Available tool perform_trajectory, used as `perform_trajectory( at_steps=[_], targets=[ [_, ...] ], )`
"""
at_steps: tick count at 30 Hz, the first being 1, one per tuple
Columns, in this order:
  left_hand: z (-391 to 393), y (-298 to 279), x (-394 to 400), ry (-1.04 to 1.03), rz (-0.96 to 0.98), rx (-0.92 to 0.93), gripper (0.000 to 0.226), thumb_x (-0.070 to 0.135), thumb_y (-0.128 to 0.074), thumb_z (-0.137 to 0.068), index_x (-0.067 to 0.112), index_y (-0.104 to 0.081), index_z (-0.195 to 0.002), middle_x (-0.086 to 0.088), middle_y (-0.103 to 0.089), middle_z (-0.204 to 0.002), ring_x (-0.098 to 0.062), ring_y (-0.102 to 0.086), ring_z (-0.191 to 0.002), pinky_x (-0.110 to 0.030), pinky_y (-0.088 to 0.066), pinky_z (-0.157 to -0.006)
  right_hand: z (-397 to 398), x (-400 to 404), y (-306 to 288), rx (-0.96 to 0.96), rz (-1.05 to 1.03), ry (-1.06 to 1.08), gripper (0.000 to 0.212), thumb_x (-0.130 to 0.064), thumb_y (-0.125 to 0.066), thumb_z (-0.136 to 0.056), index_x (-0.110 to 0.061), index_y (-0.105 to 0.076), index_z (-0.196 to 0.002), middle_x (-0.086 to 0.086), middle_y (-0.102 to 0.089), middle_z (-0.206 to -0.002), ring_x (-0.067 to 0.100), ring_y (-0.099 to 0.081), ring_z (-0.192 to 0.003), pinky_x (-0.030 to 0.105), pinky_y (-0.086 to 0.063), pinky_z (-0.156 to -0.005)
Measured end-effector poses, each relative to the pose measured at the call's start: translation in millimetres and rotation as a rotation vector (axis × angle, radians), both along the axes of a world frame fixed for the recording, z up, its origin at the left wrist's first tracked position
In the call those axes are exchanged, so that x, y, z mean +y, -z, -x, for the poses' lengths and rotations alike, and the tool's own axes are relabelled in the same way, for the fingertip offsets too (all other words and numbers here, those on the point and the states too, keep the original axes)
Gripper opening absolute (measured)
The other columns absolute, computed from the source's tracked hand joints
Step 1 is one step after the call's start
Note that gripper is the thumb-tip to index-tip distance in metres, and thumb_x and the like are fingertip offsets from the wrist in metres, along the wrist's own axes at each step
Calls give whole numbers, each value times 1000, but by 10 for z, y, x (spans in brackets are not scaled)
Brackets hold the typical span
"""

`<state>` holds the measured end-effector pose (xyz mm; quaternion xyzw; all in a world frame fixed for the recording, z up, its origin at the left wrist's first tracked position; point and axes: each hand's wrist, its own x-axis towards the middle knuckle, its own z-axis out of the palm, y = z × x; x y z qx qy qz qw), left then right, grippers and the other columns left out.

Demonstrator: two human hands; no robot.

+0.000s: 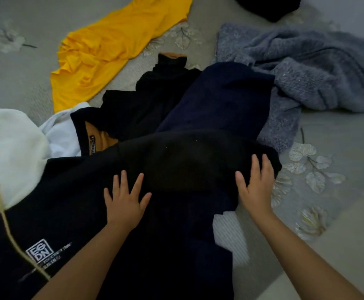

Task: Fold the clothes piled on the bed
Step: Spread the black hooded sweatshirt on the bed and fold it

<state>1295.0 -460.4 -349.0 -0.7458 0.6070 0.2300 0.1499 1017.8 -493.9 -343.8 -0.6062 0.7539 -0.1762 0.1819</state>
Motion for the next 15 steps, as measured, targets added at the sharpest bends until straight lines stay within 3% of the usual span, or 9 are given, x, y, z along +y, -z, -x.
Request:
perform_trajectory(
  at_steps=[2, 4, 7, 11, 15],
  targets=[
    [36, -20, 2, -4, 30, 9, 61, 48, -21, -96, 30, 10, -145, -12, 14, -154, -27, 14, -141, -47, 1, -113, 129, 87, -15, -132, -24, 235, 80, -55, -36, -82, -1, -31, -140, 27, -20, -147, 40, -18, -137, 49, -15, -111],
    [91, -41, 11, 2, 83, 50, 59, 44, -26, -97, 29, 3, -146, -12, 10, -154, -26, 12, -142, -47, 2, -113, 236, 66, -23, -390, -47, 449, 74, -49, -45, -87, -9, -20, -145, 19, -20, -150, 31, -20, -139, 40, -18, -111],
    [176, -75, -18, 30, 162, 127, 58, 39, -33, -96, 27, -7, -146, -9, 3, -155, -27, 8, -142, -48, 0, -113, 273, -101, -64, -657, -140, 520, 66, -38, -43, -95, -19, -9, -148, 6, -21, -152, 24, -26, -138, 34, -24, -110],
    [263, -65, -98, 137, 188, 130, 57, 44, -34, -96, 26, -11, -145, -9, -2, -155, -29, 5, -142, -51, -2, -112, 159, -318, -106, -701, -86, 531, 74, -25, -58, -89, -19, -12, -147, 5, -30, -149, 20, -34, -133, 24, -27, -105],
    [360, -38, -224, 168, 5, 55, 59, 49, -23, -96, 33, 3, -146, -2, 9, -155, -27, 12, -142, -49, -1, -113, 55, -408, -260, -501, 38, 372, 69, -14, -55, -91, -19, -14, -147, 12, -38, -141, 21, -37, -128, 13, -24, -96]
  ],
)
